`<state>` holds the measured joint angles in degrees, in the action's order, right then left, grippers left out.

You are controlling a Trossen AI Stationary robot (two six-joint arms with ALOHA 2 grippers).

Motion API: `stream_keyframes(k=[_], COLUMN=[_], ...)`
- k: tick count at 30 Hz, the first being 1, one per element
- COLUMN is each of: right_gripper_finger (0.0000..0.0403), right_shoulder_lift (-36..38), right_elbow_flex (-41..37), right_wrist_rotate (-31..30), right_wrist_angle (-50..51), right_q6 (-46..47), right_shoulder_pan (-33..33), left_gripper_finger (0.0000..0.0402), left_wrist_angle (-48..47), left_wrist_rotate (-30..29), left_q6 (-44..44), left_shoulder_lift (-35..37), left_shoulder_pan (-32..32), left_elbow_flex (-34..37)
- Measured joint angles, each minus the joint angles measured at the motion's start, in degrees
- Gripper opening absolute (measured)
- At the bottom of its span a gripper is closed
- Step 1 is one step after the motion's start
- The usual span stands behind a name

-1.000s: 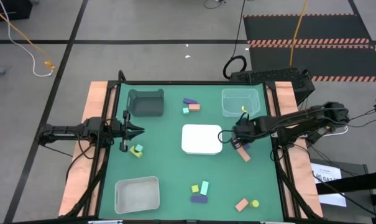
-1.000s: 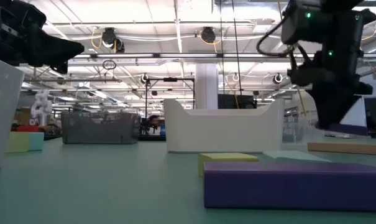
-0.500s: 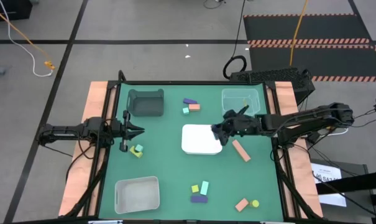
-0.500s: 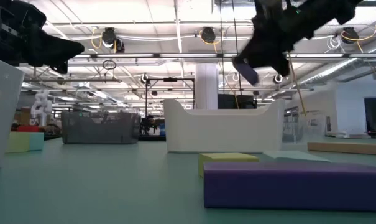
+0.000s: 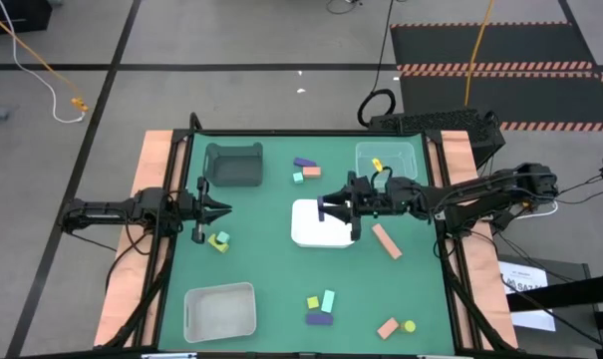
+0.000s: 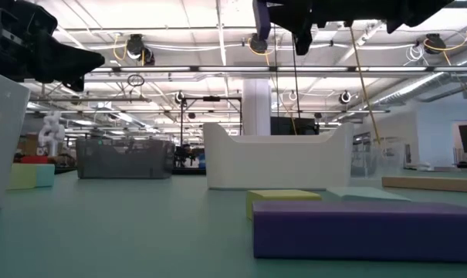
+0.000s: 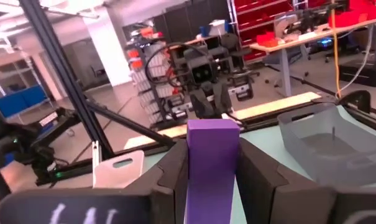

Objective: Sort & place blocks by color
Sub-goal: Put the middle right purple block into the transparent bin

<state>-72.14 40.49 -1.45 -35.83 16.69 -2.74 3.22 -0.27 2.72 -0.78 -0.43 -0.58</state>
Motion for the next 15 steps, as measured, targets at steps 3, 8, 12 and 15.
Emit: stream_keyframes(k=[3, 8, 12, 15], right_gripper_finger=[0.0089, 0.0090, 0.0090, 0.0090], right_shoulder_lift=[0.0, 0.2, 0.5, 0.4], right_elbow_flex=[0.0, 0.0, 0.0, 0.0], right_wrist_rotate=[0.0, -4.6, -10.6, -16.0], right_wrist_angle=[0.2, 2.7, 7.8, 13.2], right_q6=[-0.5, -2.2, -2.7, -2.5], right_shoulder_pan=[0.1, 1.6, 4.1, 6.7], left_gripper_finger=[0.0047, 0.0047, 0.0047, 0.0047], left_wrist_angle=[0.0, 0.0, 0.0, 0.0], left_wrist_rotate=[0.0, 0.0, 0.0, 0.0], left_q6=[0.0, 0.0, 0.0, 0.0], left_shoulder_lift=[0.0, 0.0, 0.0, 0.0], left_shoulder_pan=[0.0, 0.0, 0.0, 0.0], left_elbow_flex=[0.0, 0.0, 0.0, 0.0])
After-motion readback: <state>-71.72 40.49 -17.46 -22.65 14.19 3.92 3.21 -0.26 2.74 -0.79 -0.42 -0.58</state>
